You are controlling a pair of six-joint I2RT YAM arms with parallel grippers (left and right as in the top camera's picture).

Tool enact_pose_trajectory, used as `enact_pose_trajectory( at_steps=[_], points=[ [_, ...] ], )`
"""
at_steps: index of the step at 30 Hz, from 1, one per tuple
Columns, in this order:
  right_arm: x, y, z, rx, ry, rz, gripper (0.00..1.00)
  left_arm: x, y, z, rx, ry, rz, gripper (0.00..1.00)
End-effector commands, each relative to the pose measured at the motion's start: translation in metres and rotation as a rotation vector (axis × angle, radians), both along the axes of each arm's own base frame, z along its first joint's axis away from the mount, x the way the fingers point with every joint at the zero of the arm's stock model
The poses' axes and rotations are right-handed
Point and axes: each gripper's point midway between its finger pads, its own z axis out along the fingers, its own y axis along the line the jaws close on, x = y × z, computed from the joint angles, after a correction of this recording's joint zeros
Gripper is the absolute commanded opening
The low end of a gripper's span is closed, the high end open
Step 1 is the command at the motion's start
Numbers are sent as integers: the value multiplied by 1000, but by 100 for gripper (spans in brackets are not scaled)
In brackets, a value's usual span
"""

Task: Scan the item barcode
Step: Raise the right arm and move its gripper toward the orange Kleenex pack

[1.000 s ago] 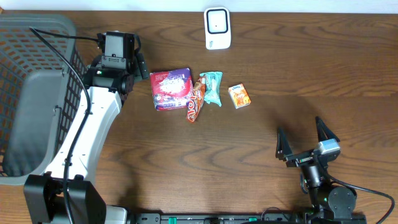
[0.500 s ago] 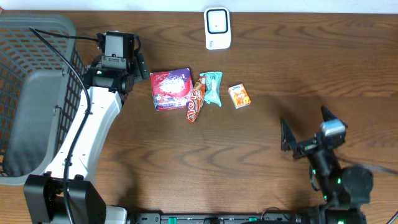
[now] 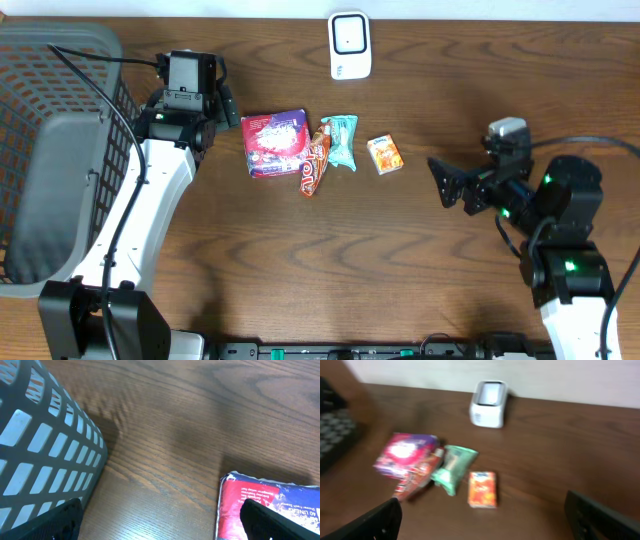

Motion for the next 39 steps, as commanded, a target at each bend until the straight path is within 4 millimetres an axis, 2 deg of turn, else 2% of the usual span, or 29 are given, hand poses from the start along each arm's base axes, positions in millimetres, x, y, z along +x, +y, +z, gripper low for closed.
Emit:
enact_pose_trajectory(
  at_steps=[1, 5, 8, 21, 31, 39],
  points=[
    [-7, 29, 9, 80, 4, 180, 99, 1, 3, 2, 18, 1, 0, 99],
    [-18, 46, -3, 234, 160, 250, 99, 1, 3, 2, 18, 1, 0, 100],
    [-23, 48, -18, 273, 264, 239, 99, 1, 3, 2, 18, 1, 0, 100],
    [-9, 45, -46, 279, 360, 196, 99, 1, 3, 2, 18, 1, 0, 100],
    [8, 28, -91, 333, 570, -24, 99, 1, 3, 2, 18, 1, 0, 100],
    [9, 28, -97, 349, 604, -41, 99, 1, 3, 2, 18, 1, 0, 99]
  ],
)
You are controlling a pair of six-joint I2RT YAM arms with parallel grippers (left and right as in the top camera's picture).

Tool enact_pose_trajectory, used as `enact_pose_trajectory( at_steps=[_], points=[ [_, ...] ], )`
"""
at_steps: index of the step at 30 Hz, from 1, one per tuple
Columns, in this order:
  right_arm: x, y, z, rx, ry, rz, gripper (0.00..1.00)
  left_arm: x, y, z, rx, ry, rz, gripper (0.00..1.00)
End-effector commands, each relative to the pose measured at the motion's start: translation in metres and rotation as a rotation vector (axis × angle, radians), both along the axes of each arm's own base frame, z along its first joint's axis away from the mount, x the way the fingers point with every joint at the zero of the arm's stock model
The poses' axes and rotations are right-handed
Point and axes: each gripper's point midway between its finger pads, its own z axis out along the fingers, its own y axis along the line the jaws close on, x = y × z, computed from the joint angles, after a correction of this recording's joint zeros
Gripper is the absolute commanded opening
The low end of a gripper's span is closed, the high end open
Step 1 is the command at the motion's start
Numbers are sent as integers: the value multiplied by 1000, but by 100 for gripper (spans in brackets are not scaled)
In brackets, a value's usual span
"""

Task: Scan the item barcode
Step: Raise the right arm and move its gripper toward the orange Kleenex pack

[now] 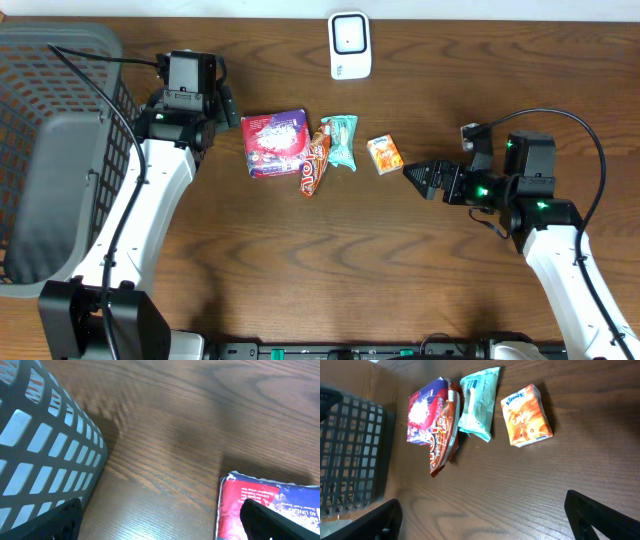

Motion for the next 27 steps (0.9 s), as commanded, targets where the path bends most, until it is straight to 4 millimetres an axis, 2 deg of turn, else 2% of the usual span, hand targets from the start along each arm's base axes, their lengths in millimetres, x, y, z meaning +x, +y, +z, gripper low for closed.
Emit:
enact_pose_trajectory(
  at_steps=[1, 17, 24, 27],
  points=[
    [3, 2, 5, 11, 4, -12, 99, 1, 3, 2, 18, 1, 0, 100],
    [7, 1, 8, 31, 11, -44, 99, 1, 3, 2, 18, 1, 0, 100],
    [20, -31, -9, -121, 34, -222, 99, 1, 3, 2, 18, 1, 0, 100],
    [24, -39, -8, -173, 21, -261, 99, 1, 3, 2, 18, 1, 0, 100]
  ],
)
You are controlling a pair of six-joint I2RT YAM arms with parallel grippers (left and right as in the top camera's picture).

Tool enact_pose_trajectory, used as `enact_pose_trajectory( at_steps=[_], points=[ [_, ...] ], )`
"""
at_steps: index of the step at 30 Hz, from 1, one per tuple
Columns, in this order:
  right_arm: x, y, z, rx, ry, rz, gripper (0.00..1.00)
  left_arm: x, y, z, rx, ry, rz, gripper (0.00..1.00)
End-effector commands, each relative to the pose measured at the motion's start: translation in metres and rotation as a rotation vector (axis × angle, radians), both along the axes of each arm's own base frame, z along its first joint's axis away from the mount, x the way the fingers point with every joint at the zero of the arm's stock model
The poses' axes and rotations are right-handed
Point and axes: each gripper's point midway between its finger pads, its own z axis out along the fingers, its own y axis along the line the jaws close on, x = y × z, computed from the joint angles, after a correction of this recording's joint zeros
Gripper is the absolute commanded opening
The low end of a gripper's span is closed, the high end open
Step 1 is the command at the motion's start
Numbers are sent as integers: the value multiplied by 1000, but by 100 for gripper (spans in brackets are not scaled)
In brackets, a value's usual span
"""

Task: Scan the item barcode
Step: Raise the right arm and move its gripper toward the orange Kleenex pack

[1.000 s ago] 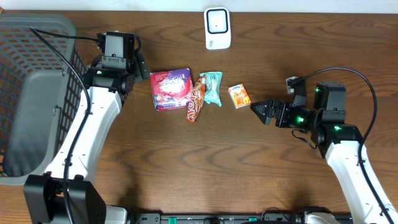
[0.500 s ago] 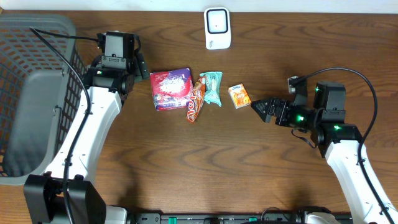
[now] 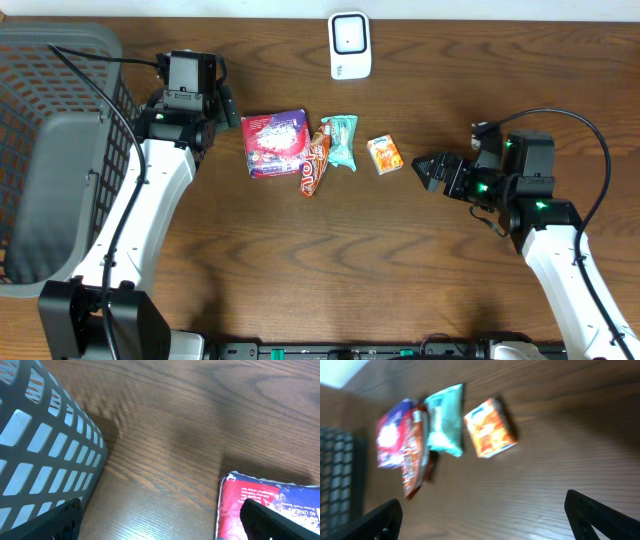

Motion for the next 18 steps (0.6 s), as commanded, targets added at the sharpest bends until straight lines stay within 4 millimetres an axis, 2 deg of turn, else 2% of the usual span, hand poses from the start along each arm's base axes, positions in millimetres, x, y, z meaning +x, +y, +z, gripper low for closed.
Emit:
enact_pose_trajectory(
  at_steps=[1, 12, 15, 18],
  points=[
    [13, -17, 5, -97, -21, -97, 99, 1, 3, 2, 18, 1, 0, 99],
    [41, -30, 67, -209, -135, -166, 99, 1, 3, 2, 18, 1, 0, 99],
    [43, -28, 74, -262, -152, -178, 98, 1, 3, 2, 18, 1, 0, 100],
    [45, -15, 74, -272, -153, -141, 96, 1, 3, 2, 18, 1, 0, 100]
  ],
)
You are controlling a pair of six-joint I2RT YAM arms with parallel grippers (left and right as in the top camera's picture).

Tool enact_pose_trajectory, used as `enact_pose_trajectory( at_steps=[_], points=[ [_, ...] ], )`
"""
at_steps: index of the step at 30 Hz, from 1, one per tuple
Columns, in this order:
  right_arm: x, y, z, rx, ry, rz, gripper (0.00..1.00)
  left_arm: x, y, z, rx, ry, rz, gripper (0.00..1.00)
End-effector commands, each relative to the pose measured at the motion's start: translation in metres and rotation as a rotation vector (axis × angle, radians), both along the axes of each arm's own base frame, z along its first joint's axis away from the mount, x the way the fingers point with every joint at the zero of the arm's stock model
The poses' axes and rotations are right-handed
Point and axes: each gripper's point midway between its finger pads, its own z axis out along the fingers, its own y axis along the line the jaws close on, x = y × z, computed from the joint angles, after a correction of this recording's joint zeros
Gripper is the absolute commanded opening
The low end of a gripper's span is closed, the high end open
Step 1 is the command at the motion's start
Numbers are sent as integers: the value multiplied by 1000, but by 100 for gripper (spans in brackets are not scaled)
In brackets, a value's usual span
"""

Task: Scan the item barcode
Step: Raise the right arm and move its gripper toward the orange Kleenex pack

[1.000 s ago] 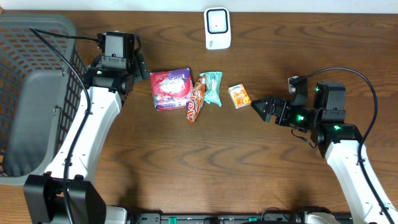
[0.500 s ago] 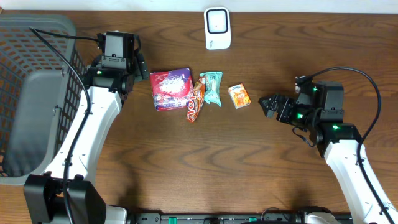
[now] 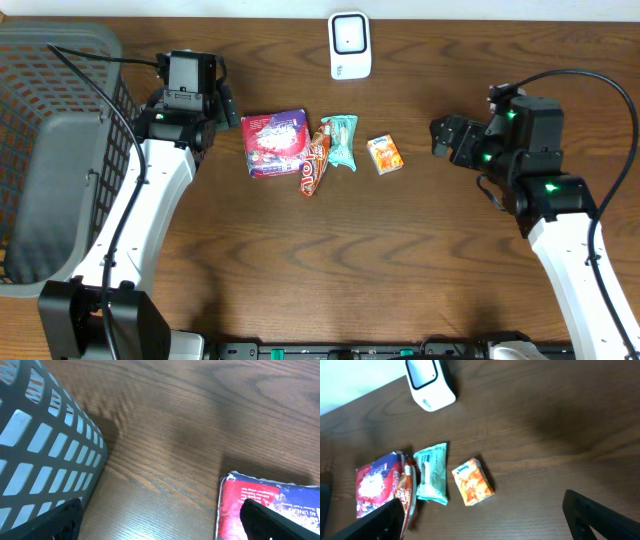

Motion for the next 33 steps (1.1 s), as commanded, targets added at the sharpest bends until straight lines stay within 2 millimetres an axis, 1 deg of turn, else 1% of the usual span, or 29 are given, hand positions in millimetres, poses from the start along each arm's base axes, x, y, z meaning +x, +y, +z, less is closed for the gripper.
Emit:
enact_pose_trajectory(
  at_steps=[1, 6, 9, 18, 33],
  points=[
    [7, 6, 2, -55, -2, 4, 97, 1, 3, 2, 18, 1, 0, 99],
    [11, 24, -11, -56, 41, 45, 99, 1, 3, 2, 18, 1, 0, 99],
    [12, 29, -14, -37, 51, 37, 99, 1, 3, 2, 18, 1, 0, 99],
    [23, 31, -1, -3, -9, 18, 99, 1, 3, 2, 18, 1, 0, 100],
    [24, 31, -1, -3, -13, 17, 99, 1, 3, 2, 18, 1, 0, 100]
  ],
)
